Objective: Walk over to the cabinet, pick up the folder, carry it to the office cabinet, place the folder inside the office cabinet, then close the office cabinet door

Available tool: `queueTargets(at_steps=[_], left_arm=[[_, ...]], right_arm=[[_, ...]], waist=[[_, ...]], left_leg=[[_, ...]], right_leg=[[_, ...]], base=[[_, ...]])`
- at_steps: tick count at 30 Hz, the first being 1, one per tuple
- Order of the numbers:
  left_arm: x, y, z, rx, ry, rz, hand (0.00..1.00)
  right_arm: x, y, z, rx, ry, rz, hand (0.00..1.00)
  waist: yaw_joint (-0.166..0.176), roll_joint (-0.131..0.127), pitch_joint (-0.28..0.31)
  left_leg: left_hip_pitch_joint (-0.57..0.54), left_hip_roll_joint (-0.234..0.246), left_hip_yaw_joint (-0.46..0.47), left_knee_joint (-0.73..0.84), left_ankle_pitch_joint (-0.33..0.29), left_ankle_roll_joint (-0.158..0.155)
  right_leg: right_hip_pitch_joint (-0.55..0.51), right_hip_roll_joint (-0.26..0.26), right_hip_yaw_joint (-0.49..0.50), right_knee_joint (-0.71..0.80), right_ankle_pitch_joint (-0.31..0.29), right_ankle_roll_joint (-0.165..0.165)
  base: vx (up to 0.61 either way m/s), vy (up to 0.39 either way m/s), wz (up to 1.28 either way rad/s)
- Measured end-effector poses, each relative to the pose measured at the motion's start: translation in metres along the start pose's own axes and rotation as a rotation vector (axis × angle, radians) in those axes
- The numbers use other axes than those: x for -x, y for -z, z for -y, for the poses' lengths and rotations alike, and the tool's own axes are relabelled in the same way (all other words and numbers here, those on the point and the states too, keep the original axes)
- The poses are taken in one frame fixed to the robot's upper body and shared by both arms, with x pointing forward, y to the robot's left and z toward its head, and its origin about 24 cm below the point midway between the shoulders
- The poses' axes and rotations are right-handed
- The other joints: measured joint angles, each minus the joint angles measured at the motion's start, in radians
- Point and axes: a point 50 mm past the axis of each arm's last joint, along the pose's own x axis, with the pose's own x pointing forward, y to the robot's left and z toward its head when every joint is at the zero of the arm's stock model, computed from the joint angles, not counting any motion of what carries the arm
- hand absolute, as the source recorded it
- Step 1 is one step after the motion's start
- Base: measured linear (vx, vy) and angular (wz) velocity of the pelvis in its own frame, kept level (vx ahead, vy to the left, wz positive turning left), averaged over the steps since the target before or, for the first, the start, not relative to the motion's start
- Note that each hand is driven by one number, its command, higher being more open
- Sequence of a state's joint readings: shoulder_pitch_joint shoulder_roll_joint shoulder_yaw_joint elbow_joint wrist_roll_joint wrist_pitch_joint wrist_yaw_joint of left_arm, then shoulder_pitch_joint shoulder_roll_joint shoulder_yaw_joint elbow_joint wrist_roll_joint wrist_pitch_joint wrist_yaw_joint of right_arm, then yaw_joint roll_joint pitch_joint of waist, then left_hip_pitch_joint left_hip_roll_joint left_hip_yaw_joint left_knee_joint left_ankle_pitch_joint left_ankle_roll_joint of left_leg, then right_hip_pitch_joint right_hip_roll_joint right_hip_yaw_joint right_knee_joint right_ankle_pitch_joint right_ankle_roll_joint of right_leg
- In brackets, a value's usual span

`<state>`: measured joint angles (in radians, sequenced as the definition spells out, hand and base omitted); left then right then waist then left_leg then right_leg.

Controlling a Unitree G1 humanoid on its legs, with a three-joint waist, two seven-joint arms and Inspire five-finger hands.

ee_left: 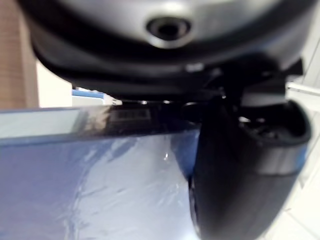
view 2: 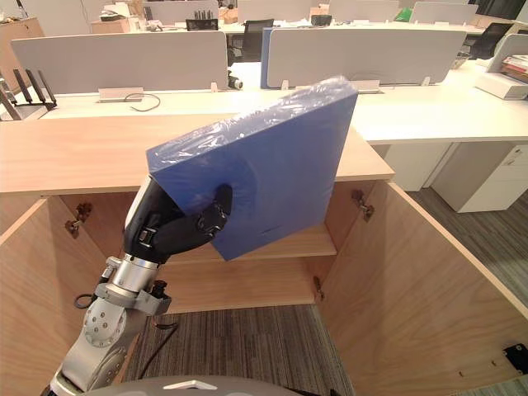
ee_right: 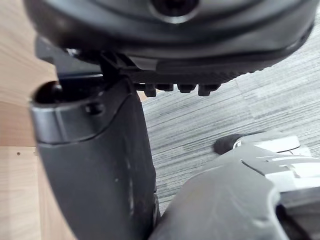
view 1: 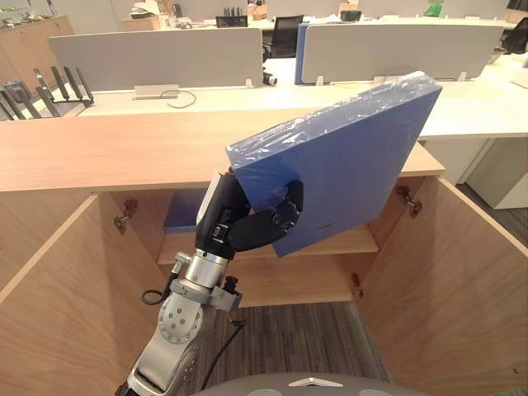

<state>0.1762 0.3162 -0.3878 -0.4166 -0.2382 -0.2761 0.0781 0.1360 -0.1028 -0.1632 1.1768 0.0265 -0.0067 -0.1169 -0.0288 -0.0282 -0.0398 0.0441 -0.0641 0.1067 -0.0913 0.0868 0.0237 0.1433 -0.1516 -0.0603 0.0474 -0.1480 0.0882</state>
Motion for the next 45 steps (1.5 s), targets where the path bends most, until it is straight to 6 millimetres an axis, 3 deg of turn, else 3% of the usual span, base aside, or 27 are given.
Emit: queueTargets(at_steps=[3, 5, 10, 19, 23, 32, 45], left_arm=[[0.011, 0.027, -0.005, -0.008, -0.016, -0.144, 0.00], [0.021, 0.045, -0.008, -0.014, -0.013, -0.259, 0.00], [0.036, 0.062, -0.011, -0.014, -0.013, -0.362, 0.00], [0.036, 0.065, -0.016, -0.038, -0.049, -0.372, 0.00], [0.033, 0.064, -0.014, -0.045, -0.065, -0.353, 0.00], [0.031, 0.064, -0.013, -0.072, -0.061, -0.346, 0.00], [0.020, 0.057, -0.021, -0.007, -0.011, -0.297, 0.00]], right_arm=[[0.001, -0.013, -0.002, -0.038, -0.011, 0.064, 1.00], [0.005, -0.032, -0.010, -0.084, -0.037, 0.164, 1.00], [0.015, -0.068, -0.023, -0.155, -0.081, 0.345, 1.00], [0.031, -0.108, -0.016, -0.256, -0.065, 0.536, 1.00], [0.041, -0.123, -0.013, -0.274, -0.068, 0.633, 1.00], [0.056, -0.134, -0.011, -0.273, -0.094, 0.730, 1.00], [0.106, -0.200, 0.005, -0.169, -0.147, 1.084, 1.00]], waist=[[-0.004, 0.003, 0.001], [-0.004, 0.001, 0.005], [-0.002, -0.005, 0.014], [-0.005, -0.008, 0.033], [-0.029, -0.005, 0.031], [-0.030, -0.001, 0.027], [-0.020, -0.009, 0.029]], left_leg=[[0.000, 0.001, -0.001, 0.000, 0.002, 0.000], [-0.001, 0.001, 0.001, 0.000, 0.001, -0.001], [-0.006, 0.001, 0.006, 0.001, -0.005, -0.009], [-0.021, 0.006, 0.008, 0.006, -0.004, -0.007], [-0.020, 0.008, 0.006, 0.005, -0.005, -0.008], [-0.020, 0.012, 0.010, 0.004, -0.010, -0.014], [-0.021, 0.004, -0.003, 0.006, -0.003, -0.005]], right_leg=[[0.001, 0.000, -0.001, -0.003, -0.003, -0.006], [0.000, 0.001, 0.002, -0.006, -0.003, -0.006], [-0.004, 0.000, 0.008, -0.013, -0.002, -0.003], [-0.021, 0.002, 0.040, -0.033, 0.022, 0.005], [-0.024, 0.003, 0.043, -0.029, 0.023, 0.005], [-0.040, 0.007, 0.060, -0.014, 0.023, 0.006], [-0.042, 0.008, 0.050, 0.002, 0.021, 0.004]], base=[[-0.01, -0.008, -0.01], [0.00, 0.000, 0.00], [0.00, -0.004, -0.02], [0.01, -0.007, -0.09], [-0.02, -0.015, -0.03], [-0.03, -0.007, -0.04], [0.00, -0.002, 0.00]])
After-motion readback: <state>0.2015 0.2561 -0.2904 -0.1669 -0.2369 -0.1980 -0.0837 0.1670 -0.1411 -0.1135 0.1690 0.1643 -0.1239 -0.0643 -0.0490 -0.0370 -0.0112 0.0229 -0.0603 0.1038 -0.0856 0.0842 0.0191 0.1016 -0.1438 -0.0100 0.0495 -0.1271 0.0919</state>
